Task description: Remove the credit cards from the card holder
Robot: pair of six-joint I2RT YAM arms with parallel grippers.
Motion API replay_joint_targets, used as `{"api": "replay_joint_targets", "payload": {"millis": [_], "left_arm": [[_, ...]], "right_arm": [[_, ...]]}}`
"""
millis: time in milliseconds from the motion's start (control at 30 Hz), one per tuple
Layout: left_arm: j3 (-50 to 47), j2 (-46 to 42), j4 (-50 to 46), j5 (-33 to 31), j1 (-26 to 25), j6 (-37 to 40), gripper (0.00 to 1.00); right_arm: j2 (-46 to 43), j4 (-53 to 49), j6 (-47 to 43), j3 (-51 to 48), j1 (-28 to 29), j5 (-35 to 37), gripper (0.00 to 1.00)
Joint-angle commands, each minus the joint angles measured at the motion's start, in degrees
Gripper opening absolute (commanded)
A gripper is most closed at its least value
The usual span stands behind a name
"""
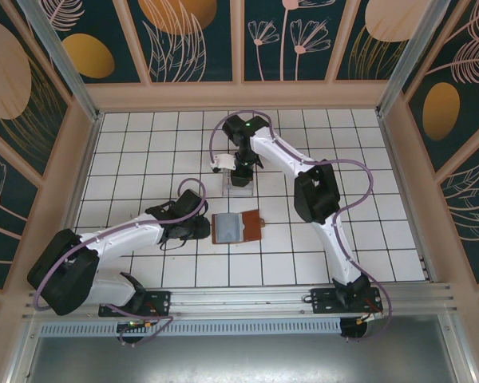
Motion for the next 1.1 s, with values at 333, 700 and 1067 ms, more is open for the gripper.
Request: {"api": "replay_joint_targets", "payload": {"millis": [333, 700, 1067], "left_arm": [[0.55, -0.53, -0.47, -0.69, -0.14, -0.37, 0.32], [0.12, -0.80, -0.30, -0.59, -0.12, -0.56, 0.32], [0.09, -0.66, -0.20, -0.69, -0.07, -0.37, 0.32]], "right_arm": [[-1.56, 1.14, 0.91, -0.14, 1.00, 0.54, 0.38], [-3.89, 7.82, 1.34, -6.41, 1.55, 6.31, 0.46], [-5.35, 12.36, -0.45, -7.79, 1.73, 11.07, 0.42]]}}
